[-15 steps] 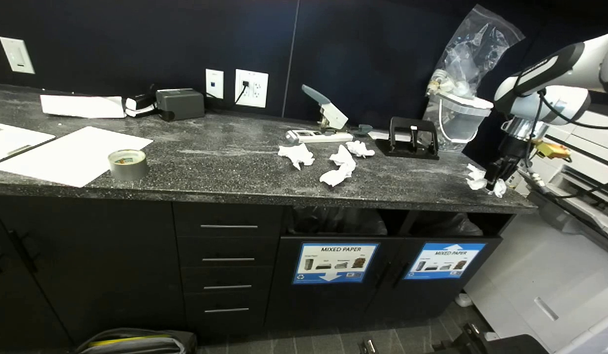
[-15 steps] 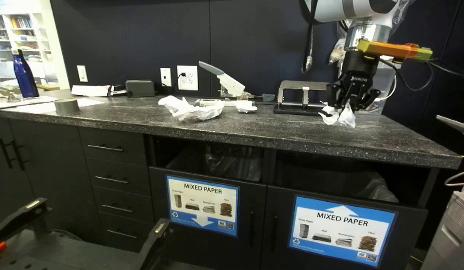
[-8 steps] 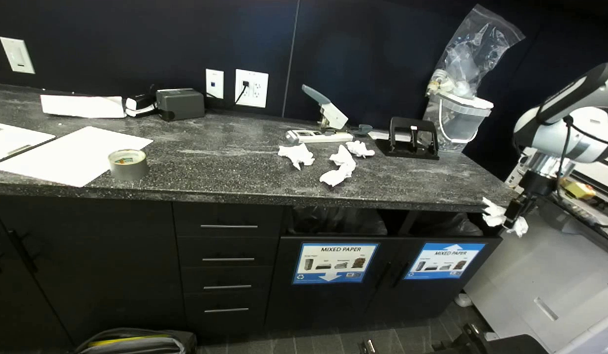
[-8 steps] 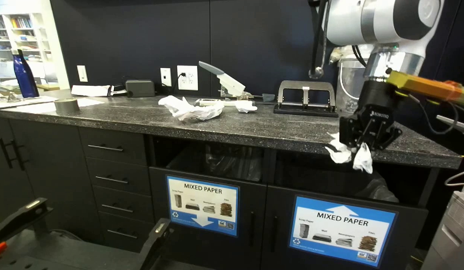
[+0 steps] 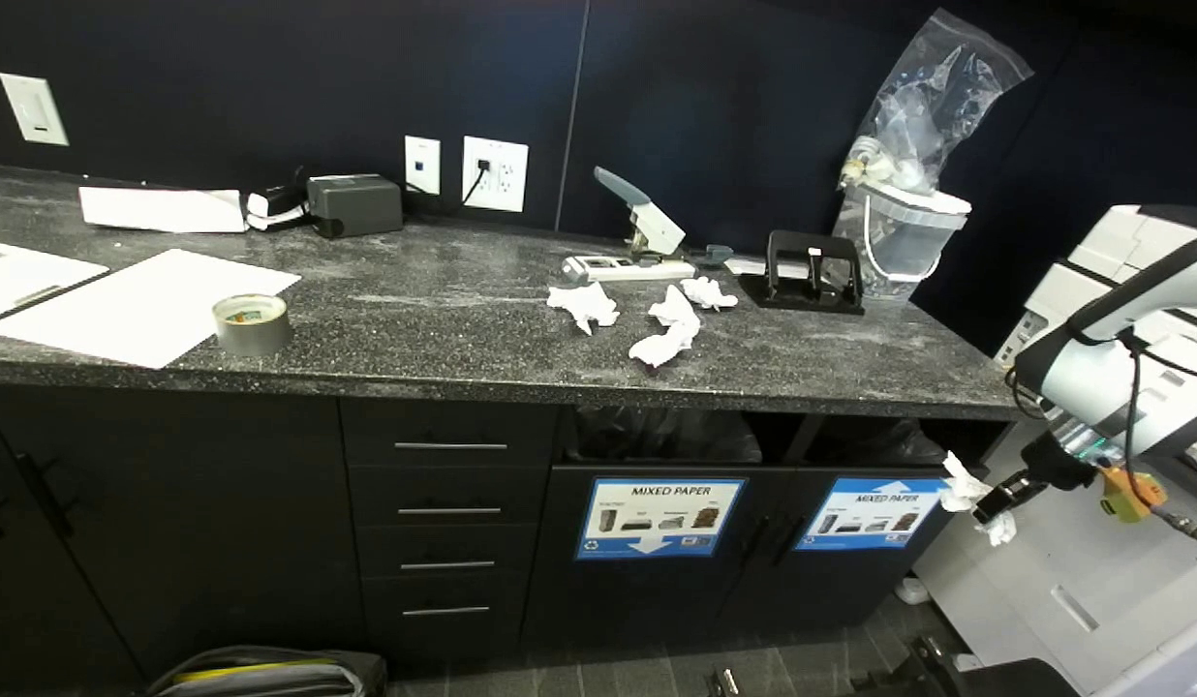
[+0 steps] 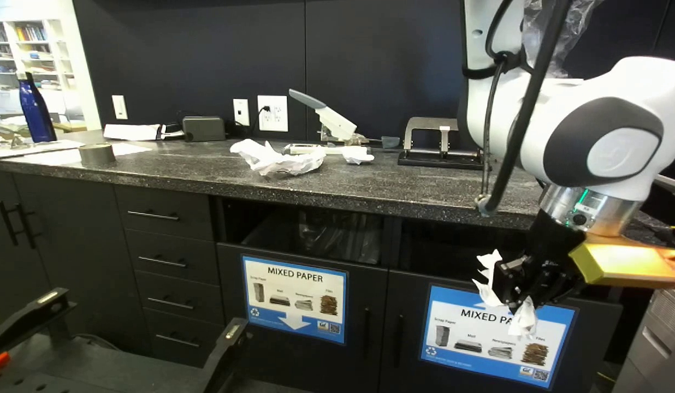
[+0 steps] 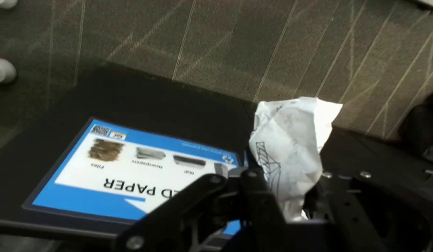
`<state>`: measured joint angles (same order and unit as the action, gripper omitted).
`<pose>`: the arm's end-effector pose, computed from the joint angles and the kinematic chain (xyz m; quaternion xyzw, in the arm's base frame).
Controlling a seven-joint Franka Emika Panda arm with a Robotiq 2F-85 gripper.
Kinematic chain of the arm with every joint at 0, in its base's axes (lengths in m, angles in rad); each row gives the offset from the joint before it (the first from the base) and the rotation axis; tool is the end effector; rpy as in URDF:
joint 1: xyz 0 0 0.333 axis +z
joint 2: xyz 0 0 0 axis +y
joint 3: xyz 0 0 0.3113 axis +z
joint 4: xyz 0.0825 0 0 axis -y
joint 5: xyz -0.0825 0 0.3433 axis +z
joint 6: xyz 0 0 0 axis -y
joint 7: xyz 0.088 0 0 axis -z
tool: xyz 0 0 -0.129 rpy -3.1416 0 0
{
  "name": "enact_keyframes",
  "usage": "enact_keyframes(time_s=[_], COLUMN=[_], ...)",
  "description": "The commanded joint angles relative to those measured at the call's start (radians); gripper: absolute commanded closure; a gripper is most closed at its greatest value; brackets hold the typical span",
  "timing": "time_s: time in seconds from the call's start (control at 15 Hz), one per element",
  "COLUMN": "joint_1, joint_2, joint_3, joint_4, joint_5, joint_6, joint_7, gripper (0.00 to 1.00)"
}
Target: Pick up the pieces of papers from the countertop and put them in the right bin.
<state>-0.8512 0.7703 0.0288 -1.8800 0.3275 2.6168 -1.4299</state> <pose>0.4012 -0.4378 0.1031 -0.9837 -0.1551 -0.0731 0.0542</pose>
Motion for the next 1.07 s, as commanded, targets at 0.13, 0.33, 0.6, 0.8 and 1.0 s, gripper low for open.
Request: enact_keyframes(time_s=[0.13,0.33,0.6,0.8,1.0], joint_1=[-0.222,-0.329,-0.381,-0.373,-0.390], joint_2=[0.102,0.184,0.321,0.414,0.502], joint_3=[0.291,0.433,0.510,0.531,0.610], joint_4=[0.055,0.112,0.209,0.292,0.374], joint_5=[0.163,0.179,0.114,0.060,0.046], joint_6=[0.223,0.279,0.319,0.323,0.311], joint_7=[-0.157,-0.188,-0.189,-0.171,-0.158], gripper=[0.87,0.87,0.87,0.87,0.87])
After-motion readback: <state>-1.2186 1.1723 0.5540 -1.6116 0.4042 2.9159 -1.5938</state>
